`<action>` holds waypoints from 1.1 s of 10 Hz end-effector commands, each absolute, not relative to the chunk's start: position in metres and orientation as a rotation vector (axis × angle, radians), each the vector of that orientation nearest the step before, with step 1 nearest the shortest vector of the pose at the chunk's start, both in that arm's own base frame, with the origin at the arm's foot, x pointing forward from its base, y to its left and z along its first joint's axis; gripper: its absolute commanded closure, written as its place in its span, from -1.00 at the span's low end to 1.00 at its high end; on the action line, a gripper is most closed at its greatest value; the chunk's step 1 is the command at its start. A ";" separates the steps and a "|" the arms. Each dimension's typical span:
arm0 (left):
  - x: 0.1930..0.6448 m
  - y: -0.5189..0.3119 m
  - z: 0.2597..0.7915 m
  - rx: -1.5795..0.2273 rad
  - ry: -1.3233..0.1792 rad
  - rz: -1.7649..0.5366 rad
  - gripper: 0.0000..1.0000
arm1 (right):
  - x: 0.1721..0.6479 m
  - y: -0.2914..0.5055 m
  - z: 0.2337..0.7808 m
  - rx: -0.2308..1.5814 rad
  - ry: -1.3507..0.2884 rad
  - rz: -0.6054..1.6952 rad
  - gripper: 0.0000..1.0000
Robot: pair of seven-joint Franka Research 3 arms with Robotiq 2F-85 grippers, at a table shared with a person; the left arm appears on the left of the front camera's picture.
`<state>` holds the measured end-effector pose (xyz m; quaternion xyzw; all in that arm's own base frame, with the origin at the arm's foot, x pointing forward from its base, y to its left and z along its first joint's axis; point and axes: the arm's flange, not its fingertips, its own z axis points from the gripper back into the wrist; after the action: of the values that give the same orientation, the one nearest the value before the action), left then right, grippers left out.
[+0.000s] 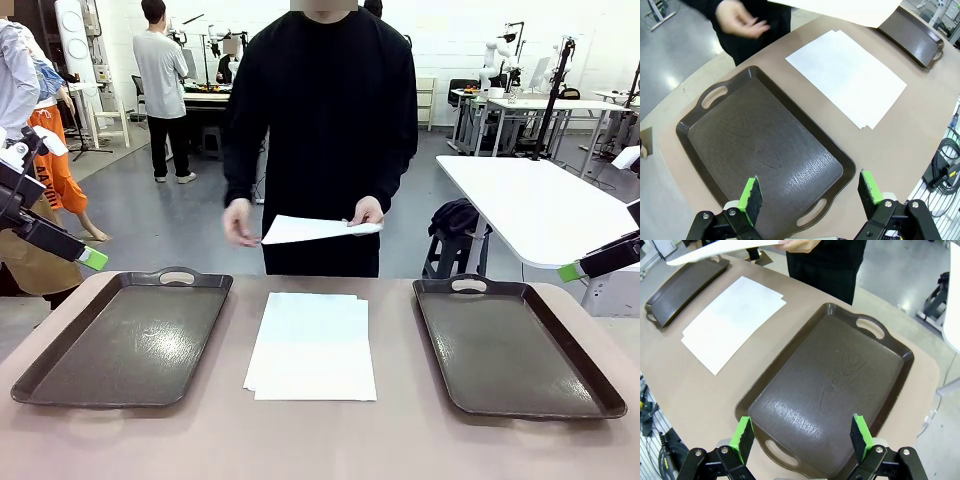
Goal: Sort the A4 documents.
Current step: Receive the A4 Paper.
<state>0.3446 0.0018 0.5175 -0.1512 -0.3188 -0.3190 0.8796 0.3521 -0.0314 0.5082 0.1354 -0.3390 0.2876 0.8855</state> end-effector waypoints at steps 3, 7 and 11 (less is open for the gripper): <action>0.345 0.002 0.517 -0.320 -0.664 -0.665 -1.00 | 0.353 -0.031 0.507 0.292 -0.704 0.599 -1.00; 0.345 0.002 0.517 -0.320 -0.664 -0.665 -1.00 | 0.353 -0.031 0.507 0.292 -0.704 0.599 -1.00; 0.345 0.002 0.517 -0.320 -0.664 -0.665 -1.00 | 0.353 -0.031 0.507 0.292 -0.704 0.599 -1.00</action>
<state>0.3446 0.0018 0.5175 -0.1512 -0.3188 -0.3190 0.8796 0.3521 -0.0314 0.5082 0.1354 -0.3390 0.2876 0.8855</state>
